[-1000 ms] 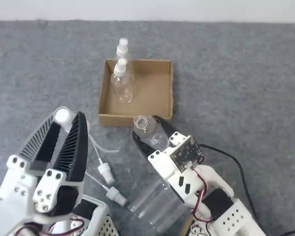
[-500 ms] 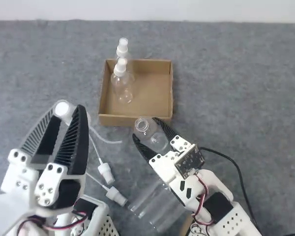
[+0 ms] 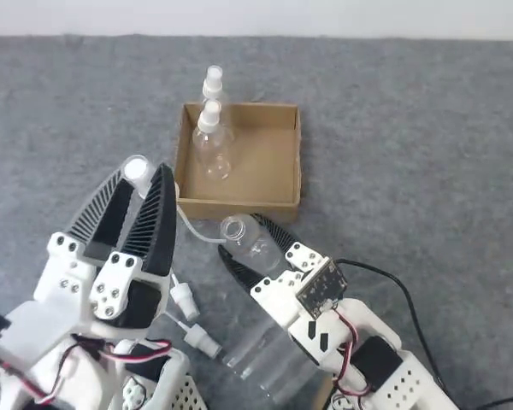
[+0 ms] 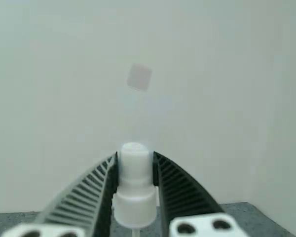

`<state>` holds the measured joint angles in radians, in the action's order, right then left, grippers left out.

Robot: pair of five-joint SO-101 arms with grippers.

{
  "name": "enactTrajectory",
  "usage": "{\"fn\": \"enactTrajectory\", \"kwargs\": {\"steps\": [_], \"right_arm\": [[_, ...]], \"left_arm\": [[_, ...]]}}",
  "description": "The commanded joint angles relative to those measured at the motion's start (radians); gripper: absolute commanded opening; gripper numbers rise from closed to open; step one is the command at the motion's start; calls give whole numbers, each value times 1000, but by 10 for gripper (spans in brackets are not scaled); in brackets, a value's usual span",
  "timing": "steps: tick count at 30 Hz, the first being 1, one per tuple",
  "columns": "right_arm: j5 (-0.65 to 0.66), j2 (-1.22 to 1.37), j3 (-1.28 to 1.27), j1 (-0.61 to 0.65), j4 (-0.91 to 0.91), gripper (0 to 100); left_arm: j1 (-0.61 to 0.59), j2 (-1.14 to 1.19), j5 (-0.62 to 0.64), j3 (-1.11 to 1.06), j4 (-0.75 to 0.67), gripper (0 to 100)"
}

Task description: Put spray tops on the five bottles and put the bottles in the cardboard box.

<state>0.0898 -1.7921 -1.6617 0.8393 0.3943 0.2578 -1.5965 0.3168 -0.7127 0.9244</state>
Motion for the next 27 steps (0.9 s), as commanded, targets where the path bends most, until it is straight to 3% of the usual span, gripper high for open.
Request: {"fn": "enactTrajectory", "kwargs": {"steps": [1, 6, 27], "right_arm": [[6, -22, -20, 10, 1, 6], [94, -22, -20, 12, 18, 6], [101, -22, -20, 12, 21, 6]], "left_arm": [[-2, -2, 14, -10, -43, 10], [-2, -2, 14, -31, -74, 10], [-2, -3, -20, -99, -178, 10]]}}
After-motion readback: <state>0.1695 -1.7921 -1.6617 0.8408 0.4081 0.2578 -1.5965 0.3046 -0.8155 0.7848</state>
